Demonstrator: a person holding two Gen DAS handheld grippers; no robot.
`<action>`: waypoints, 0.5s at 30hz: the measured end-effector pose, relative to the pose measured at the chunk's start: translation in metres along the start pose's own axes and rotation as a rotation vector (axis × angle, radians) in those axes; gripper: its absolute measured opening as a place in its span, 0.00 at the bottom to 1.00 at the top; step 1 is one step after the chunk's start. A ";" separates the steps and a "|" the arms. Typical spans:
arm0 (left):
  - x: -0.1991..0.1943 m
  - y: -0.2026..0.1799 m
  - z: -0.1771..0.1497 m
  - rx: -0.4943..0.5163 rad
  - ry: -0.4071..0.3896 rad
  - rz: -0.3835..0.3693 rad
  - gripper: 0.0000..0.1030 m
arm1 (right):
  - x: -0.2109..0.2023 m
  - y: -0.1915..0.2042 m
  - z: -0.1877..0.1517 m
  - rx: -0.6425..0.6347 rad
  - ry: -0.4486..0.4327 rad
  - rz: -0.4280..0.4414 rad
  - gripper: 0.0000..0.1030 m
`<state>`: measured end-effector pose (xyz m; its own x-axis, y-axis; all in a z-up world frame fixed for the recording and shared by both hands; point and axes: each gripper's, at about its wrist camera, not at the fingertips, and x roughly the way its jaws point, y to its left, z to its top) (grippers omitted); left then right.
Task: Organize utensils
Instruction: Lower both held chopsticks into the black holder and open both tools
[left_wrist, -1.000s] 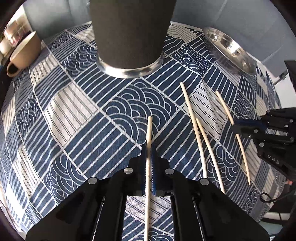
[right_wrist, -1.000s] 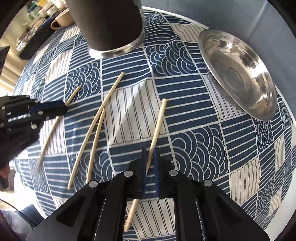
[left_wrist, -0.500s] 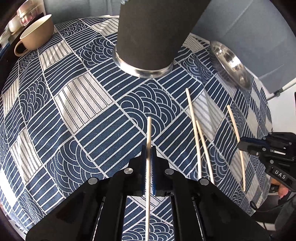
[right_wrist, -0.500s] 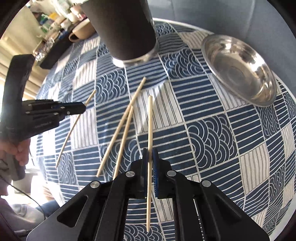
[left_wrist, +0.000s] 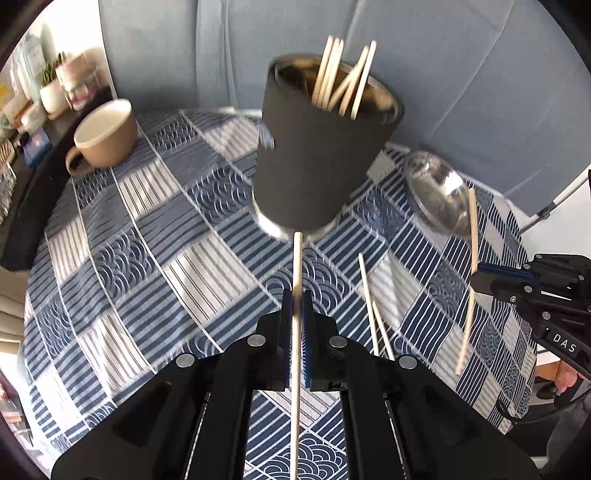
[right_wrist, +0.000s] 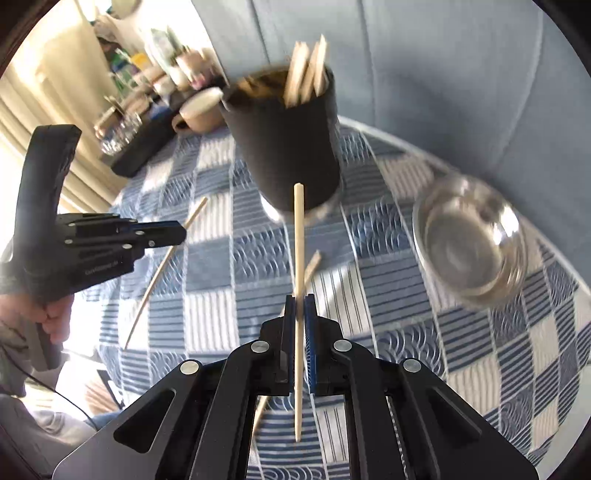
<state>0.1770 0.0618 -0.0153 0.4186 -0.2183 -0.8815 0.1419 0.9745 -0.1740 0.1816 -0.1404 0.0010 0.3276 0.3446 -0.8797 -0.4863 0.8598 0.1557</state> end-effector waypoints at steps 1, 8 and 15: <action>-0.007 -0.001 0.007 0.003 -0.018 0.000 0.05 | -0.005 0.003 0.007 -0.012 -0.017 0.002 0.05; -0.051 0.008 0.047 -0.037 -0.125 -0.017 0.05 | -0.049 0.027 0.055 -0.083 -0.152 0.009 0.05; -0.090 0.007 0.087 -0.012 -0.260 -0.055 0.05 | -0.074 0.030 0.098 -0.082 -0.261 0.009 0.05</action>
<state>0.2183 0.0840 0.1005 0.6269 -0.2757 -0.7287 0.1610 0.9610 -0.2250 0.2218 -0.1032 0.1151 0.5155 0.4467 -0.7313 -0.5508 0.8264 0.1165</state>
